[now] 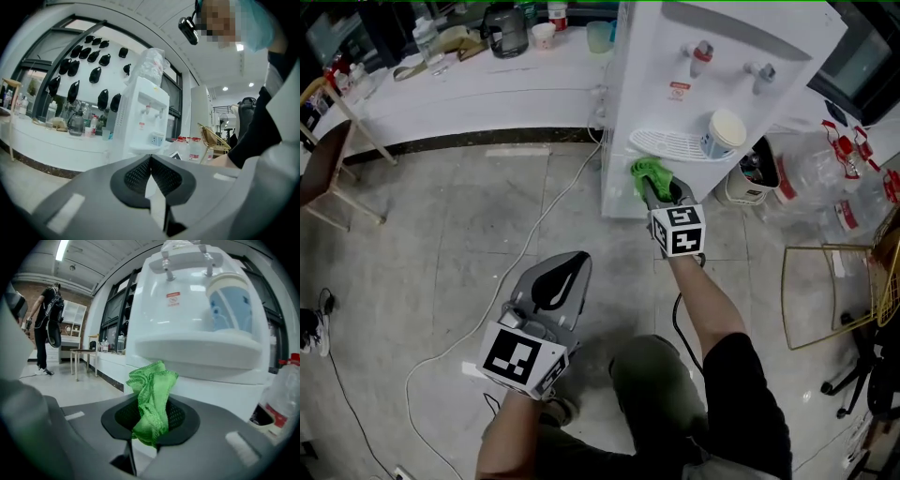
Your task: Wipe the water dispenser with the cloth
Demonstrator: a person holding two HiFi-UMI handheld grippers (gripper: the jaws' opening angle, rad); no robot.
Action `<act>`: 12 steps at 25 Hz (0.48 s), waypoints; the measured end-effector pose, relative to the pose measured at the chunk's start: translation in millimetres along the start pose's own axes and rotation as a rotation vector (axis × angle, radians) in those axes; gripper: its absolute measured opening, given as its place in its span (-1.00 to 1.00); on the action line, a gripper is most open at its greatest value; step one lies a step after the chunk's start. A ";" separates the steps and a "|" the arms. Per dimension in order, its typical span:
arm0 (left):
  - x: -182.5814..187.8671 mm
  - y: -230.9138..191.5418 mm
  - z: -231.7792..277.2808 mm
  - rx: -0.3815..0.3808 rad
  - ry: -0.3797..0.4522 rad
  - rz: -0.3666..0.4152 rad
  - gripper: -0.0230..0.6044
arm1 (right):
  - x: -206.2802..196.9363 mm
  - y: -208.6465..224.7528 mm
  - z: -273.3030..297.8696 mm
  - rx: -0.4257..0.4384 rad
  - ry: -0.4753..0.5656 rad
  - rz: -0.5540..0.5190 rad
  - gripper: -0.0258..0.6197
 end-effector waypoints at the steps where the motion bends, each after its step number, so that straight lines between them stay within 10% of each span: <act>1: -3.0 2.5 -0.4 -0.007 -0.003 0.001 -0.92 | -2.5 13.9 -5.9 -0.019 -0.006 -0.001 -0.63; 12: -29.0 25.4 9.9 -0.095 -0.107 0.034 -0.92 | -22.8 136.6 -57.4 -0.179 -0.071 0.077 -0.63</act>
Point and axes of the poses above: the fingertips, and each gripper's own axes: z forward along the fingers, y to its right, x out of its top, the point moved 4 cm from there along -z, backward along the fingers, and after that the axes turned 5 degrees about z, right-handed, at the moved point
